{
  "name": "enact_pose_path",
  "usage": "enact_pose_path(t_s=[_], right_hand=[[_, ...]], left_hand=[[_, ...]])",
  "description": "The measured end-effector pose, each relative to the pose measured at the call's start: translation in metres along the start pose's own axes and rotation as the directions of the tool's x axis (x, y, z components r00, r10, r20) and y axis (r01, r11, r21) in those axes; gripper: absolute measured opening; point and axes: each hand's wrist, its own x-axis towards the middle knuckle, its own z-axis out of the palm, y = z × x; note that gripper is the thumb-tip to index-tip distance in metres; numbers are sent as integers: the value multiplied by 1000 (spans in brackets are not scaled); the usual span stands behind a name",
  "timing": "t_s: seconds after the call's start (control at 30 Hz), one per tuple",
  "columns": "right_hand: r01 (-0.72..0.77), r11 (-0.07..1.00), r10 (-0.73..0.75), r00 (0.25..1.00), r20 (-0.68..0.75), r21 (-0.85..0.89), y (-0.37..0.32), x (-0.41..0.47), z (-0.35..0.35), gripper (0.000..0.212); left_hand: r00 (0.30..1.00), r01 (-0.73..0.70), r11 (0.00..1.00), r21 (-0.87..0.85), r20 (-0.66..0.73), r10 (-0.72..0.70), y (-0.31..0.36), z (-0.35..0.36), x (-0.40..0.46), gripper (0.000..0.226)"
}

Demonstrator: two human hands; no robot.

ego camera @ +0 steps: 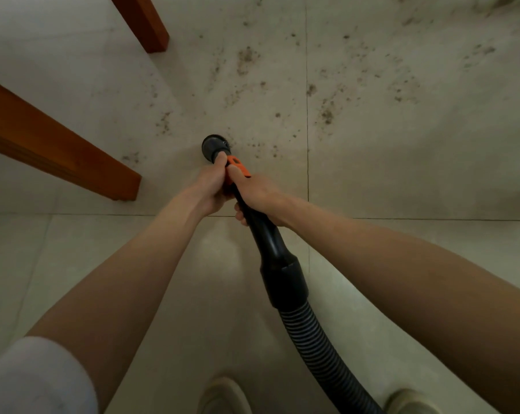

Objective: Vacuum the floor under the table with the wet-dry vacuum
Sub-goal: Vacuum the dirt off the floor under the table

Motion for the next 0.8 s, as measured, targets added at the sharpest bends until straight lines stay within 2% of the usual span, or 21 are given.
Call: enact_pose_path(t_s=[0.07, 0.23, 0.4, 0.57, 0.8], right_hand=[[-5, 1000, 5, 1000, 6, 17, 0, 1, 0, 45], [-13, 999, 12, 1000, 20, 49, 7, -3, 2, 43], [-41, 996, 37, 998, 58, 78, 20, -12, -1, 44], [-50, 996, 48, 998, 36, 76, 25, -19, -6, 44], [-40, 989, 42, 999, -11, 142, 25, -26, -14, 43]], left_hand=[[999, 9, 1000, -20, 35, -9, 2, -1, 0, 38], [1000, -17, 1000, 8, -9, 17, -7, 0, -4, 36], [999, -31, 1000, -1, 15, 31, -20, 0, -11, 37], [999, -25, 1000, 6, 26, 25, -25, 6, -17, 37], [1000, 3, 995, 104, 24, -6, -20, 20, -18, 38]])
